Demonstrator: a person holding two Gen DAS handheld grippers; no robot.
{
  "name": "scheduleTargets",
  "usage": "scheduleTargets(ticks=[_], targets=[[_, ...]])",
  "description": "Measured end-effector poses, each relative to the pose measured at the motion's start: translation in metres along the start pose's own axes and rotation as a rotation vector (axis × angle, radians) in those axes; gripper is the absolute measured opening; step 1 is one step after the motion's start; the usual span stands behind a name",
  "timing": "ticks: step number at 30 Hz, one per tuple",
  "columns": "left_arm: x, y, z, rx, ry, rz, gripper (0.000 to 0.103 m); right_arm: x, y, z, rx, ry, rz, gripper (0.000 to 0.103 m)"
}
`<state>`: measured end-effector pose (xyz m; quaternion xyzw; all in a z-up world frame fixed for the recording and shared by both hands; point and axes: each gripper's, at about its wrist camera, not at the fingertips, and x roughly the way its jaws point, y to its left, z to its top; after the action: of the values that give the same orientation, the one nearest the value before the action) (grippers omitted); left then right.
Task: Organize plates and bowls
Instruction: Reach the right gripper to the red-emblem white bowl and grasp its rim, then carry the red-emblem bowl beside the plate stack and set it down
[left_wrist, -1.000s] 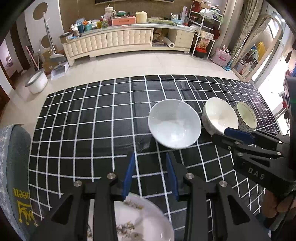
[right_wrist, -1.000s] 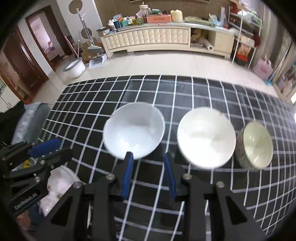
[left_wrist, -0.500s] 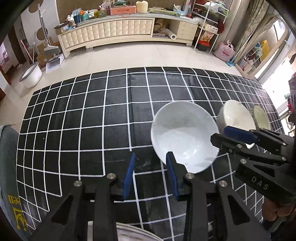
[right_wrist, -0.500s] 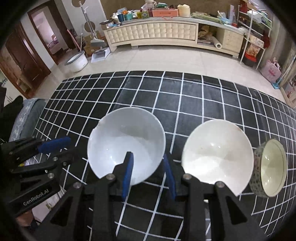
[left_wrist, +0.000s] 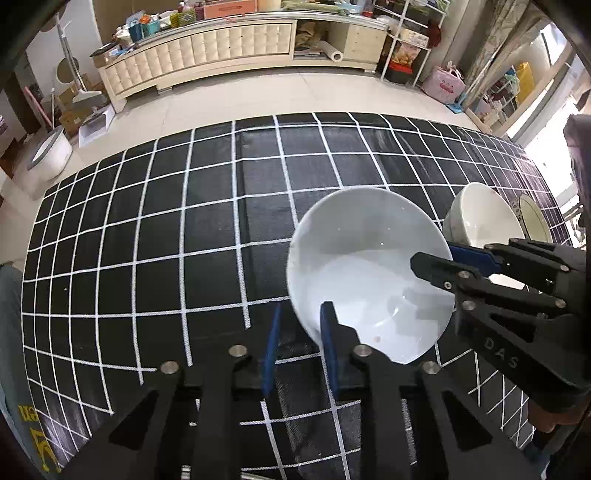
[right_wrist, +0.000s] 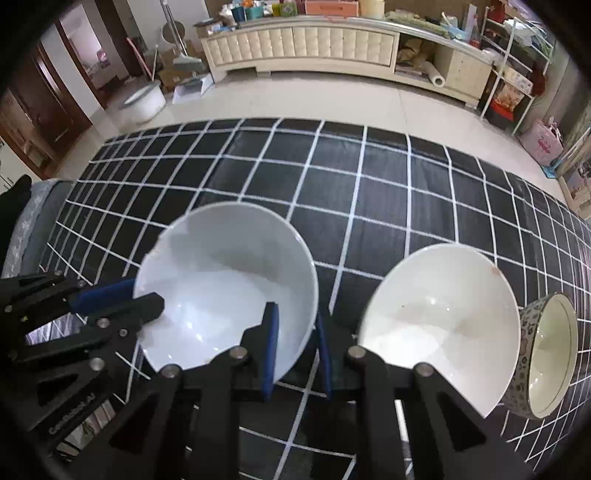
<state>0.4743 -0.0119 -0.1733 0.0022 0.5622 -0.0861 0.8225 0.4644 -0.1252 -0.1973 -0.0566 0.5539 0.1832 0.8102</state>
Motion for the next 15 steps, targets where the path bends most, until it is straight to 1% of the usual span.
scheduleTargets(ticks=[1,3,5,7,12,15], targets=[[0.001,-0.001,0.000,0.003,0.003,-0.003,0.016,0.002,-0.001,0.000,0.009,0.010,0.008,0.019],[0.001,0.000,0.001,0.000,0.005,-0.011,0.016,0.005,-0.005,-0.001,0.033,0.018,0.043,0.016],[0.001,0.002,0.001,-0.010,0.006,-0.028,0.014,0.004,-0.002,-0.002,0.013,0.011,0.027,0.016],[0.001,0.001,0.000,-0.009,0.007,-0.026,0.014,0.004,-0.001,-0.003,0.001,0.008,0.010,0.016],[0.001,-0.008,0.000,0.033,0.015,0.022,0.014,0.001,-0.003,-0.007,0.018,0.002,0.011,0.016],[-0.001,-0.013,-0.006,0.055,0.020,0.039,0.014,-0.002,-0.004,-0.013,0.037,0.014,0.027,0.015]])
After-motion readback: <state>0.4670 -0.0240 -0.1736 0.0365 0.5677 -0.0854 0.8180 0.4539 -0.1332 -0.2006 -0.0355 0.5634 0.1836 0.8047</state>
